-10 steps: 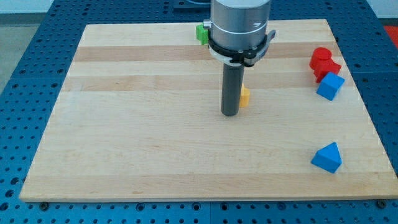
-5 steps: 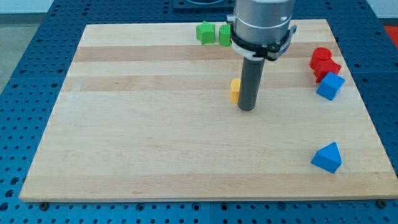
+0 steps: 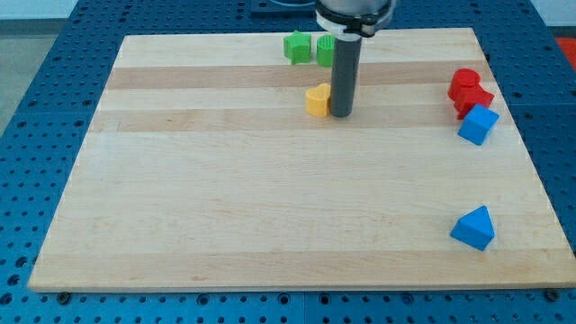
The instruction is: Put the yellow heart parallel to red circle
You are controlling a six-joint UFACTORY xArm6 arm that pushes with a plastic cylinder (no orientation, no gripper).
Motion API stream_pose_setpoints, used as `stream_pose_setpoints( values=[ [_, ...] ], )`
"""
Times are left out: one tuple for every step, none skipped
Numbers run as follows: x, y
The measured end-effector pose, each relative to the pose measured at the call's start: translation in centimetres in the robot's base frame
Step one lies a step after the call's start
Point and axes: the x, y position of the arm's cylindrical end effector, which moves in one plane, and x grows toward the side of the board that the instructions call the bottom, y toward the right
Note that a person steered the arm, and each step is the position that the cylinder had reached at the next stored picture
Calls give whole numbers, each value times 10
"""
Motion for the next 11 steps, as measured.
stream_pose_setpoints(
  values=[
    [-1,-8],
    [-1,-8],
    [-1,-24],
    [-1,-37],
    [-2,-40],
    [-6,-40],
    [-9,-47],
    [-9,-69],
    [-9,-83],
    [-9,-103],
    [-9,-110]
  ],
)
